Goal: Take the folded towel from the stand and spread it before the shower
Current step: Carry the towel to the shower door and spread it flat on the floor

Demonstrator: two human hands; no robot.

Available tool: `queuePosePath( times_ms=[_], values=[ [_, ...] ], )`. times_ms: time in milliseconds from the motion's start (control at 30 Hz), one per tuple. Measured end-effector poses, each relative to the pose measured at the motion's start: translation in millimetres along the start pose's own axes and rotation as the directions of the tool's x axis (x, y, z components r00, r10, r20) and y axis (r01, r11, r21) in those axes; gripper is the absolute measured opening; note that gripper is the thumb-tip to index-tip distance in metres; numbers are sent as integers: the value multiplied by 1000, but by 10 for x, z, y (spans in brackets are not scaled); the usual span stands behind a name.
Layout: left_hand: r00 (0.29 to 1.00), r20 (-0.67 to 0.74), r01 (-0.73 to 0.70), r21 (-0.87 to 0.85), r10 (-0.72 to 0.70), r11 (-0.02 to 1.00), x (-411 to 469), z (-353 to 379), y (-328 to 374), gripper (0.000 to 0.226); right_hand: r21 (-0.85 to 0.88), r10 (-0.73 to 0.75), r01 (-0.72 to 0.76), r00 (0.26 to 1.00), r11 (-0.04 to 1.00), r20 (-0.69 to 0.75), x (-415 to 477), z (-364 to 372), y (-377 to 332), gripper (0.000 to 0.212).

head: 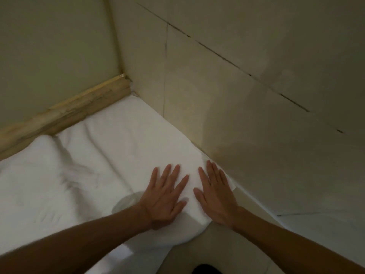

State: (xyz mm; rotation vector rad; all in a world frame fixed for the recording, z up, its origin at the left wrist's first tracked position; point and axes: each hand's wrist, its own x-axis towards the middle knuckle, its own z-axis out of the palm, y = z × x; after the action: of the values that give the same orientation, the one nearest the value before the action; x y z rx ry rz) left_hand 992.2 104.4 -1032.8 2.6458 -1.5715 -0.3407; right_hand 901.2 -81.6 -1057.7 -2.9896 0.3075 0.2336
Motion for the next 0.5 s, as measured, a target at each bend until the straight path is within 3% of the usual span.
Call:
queuePosePath(
  times_ms=[200,367,500],
  values=[
    [998,48,40,85,-45,996,-674,-341,-511,68,36,-179,181,983,983,-32,176,-60,-467,68],
    [960,85,265,44,-268,963,-1280,-400,-713,65,51,-338,337,941,940,3,318,-71,-1072,64],
    [870,63,492,-59,-488,869,-1609,-253,-701,65,43,-436,435,899,899,31,303,-60,-1378,65]
  ],
)
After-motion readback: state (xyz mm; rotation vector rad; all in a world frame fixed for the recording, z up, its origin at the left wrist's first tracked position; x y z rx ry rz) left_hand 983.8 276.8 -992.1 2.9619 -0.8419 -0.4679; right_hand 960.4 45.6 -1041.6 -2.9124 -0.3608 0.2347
